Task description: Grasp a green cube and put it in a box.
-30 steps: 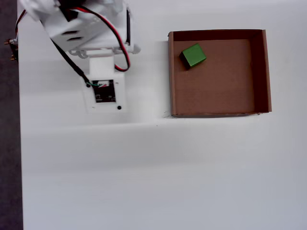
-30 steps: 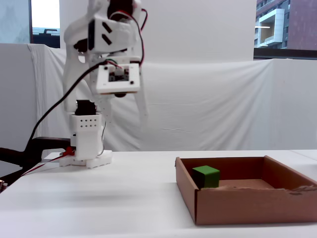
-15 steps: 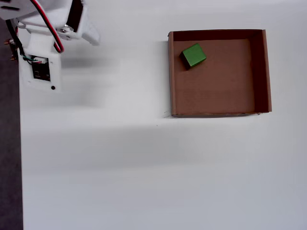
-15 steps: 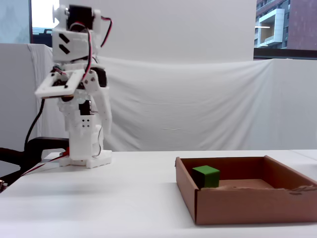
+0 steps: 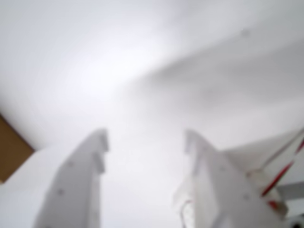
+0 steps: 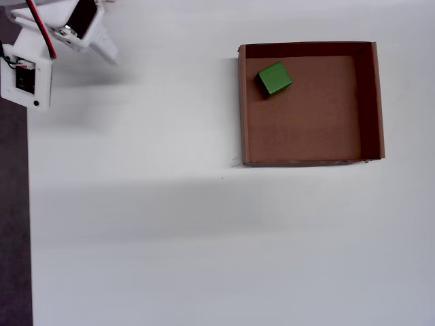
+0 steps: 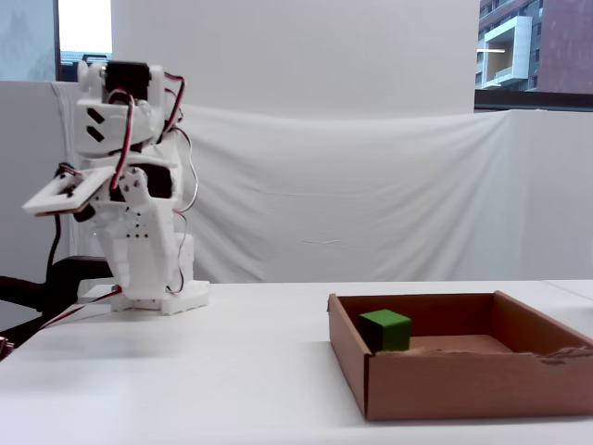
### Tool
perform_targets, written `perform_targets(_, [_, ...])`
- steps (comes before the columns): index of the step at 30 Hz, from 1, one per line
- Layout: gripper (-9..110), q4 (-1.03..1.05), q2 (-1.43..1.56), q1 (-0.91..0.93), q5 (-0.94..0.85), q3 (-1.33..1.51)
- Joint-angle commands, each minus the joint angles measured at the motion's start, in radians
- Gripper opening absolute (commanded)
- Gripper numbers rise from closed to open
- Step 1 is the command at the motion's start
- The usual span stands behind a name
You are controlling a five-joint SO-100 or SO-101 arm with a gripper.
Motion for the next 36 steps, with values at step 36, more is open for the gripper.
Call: perform_targets(36, [21,-0.043,0.666,0.380,0.000,0.480])
